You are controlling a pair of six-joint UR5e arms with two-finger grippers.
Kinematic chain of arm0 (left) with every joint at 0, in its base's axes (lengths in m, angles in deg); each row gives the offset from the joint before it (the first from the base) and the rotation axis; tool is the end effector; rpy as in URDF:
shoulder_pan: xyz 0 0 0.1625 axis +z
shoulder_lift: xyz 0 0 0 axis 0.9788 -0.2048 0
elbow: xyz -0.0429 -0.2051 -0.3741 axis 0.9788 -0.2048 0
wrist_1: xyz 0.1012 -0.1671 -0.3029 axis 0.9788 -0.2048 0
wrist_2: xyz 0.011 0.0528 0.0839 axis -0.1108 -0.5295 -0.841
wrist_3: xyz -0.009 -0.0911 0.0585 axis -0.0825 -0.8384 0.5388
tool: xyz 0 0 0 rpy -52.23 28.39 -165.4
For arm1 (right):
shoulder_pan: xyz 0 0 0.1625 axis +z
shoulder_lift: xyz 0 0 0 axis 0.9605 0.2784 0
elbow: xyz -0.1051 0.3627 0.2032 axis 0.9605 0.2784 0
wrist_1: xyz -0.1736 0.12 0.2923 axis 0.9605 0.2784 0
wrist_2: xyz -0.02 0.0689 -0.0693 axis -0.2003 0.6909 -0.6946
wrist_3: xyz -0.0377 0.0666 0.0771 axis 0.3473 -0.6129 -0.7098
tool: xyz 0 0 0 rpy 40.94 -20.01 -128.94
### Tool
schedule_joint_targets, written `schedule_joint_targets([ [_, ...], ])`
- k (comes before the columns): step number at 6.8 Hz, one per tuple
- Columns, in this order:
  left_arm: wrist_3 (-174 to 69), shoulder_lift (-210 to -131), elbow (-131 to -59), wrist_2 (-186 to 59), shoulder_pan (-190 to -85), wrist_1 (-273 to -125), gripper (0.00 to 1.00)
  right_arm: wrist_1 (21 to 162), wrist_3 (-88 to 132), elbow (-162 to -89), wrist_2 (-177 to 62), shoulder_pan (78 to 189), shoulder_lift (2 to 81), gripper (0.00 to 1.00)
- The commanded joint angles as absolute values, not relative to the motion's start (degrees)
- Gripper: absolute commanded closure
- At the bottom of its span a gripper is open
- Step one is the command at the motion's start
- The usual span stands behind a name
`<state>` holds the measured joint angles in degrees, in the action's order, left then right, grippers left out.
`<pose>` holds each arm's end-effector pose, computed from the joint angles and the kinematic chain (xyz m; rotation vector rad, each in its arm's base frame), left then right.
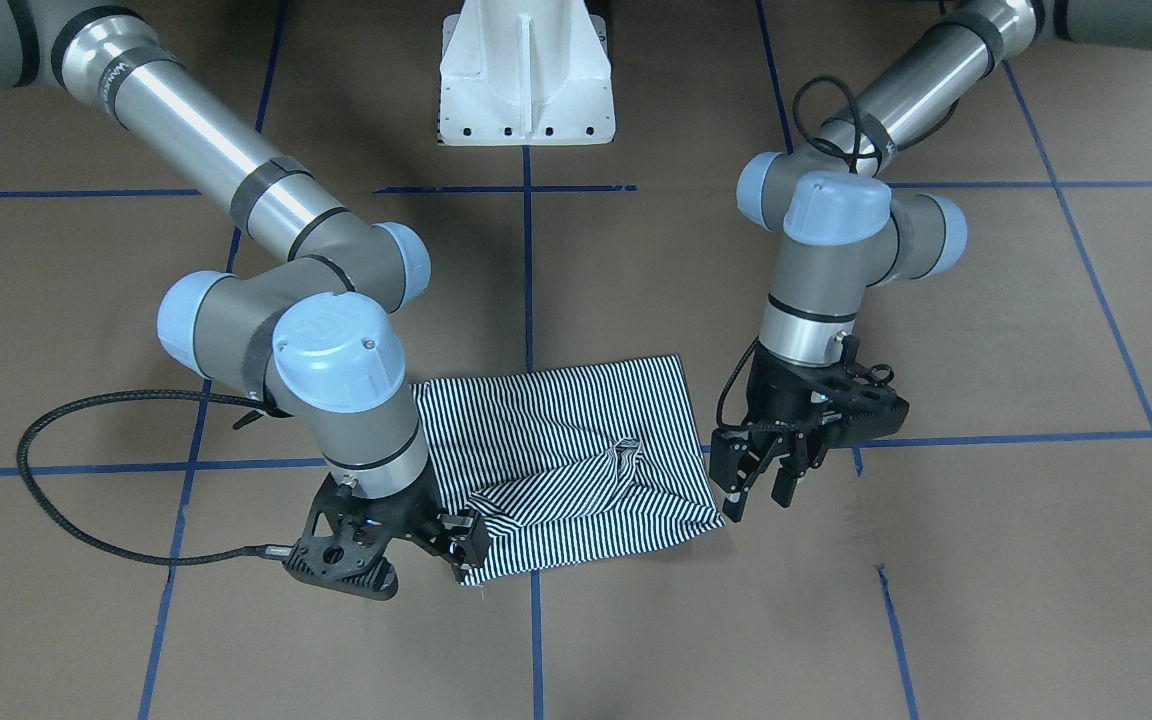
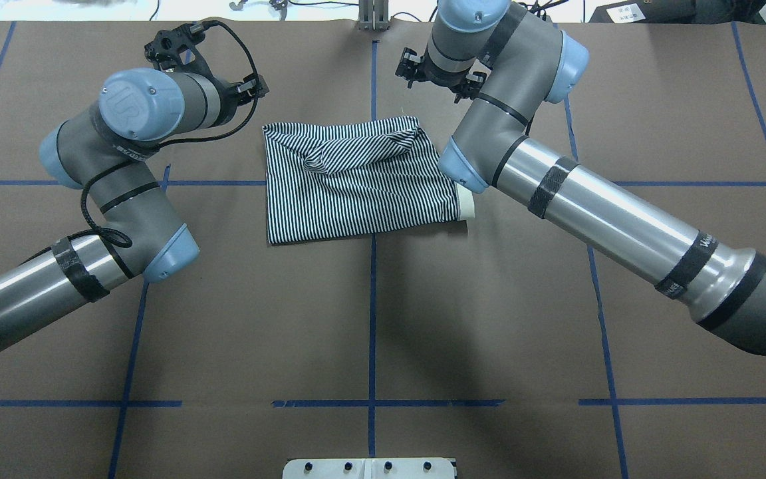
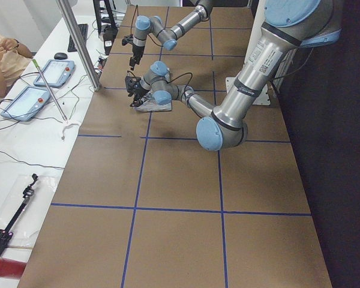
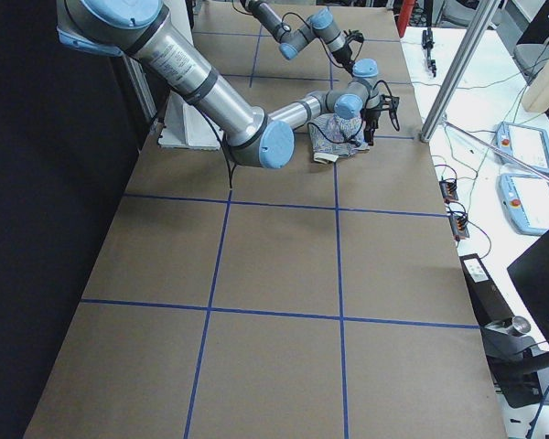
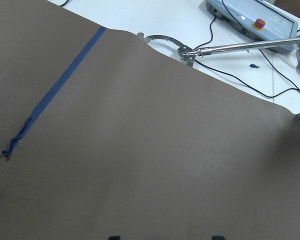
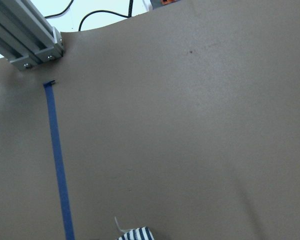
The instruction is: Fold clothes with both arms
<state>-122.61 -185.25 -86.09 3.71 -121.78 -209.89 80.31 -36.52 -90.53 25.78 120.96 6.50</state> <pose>0.4013 -0.5700 0.3240 0.4907 1.0260 -0.6143 -0.4719 -0.6591 0.2711 0.1960 -0.8536 0.4081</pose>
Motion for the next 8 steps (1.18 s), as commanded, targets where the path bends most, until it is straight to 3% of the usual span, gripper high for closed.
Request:
schedule_joint_targets([
  [1, -121.14, -179.79, -93.02, 9.22, -121.95, -210.11, 0.33, 80.14, -31.54, -98.17, 28.34, 124.7, 13.77, 0.0],
  [3, -106.87, -175.65, -96.37, 13.79, -127.54, -210.28, 0.36, 80.14, -18.92, -99.79, 36.85, 133.73, 19.32, 0.0],
  [6, -76.76, -166.6, -96.73, 35.12, -147.54, -210.37, 0.35, 80.58, 0.94, -99.79, 49.06, 145.87, 26.53, 0.0],
  [8, -66.08, -162.55, -96.12, 38.0, -152.44, -209.67, 0.35, 80.32, 6.43, -100.4, 51.03, 148.27, 30.4, 0.0],
])
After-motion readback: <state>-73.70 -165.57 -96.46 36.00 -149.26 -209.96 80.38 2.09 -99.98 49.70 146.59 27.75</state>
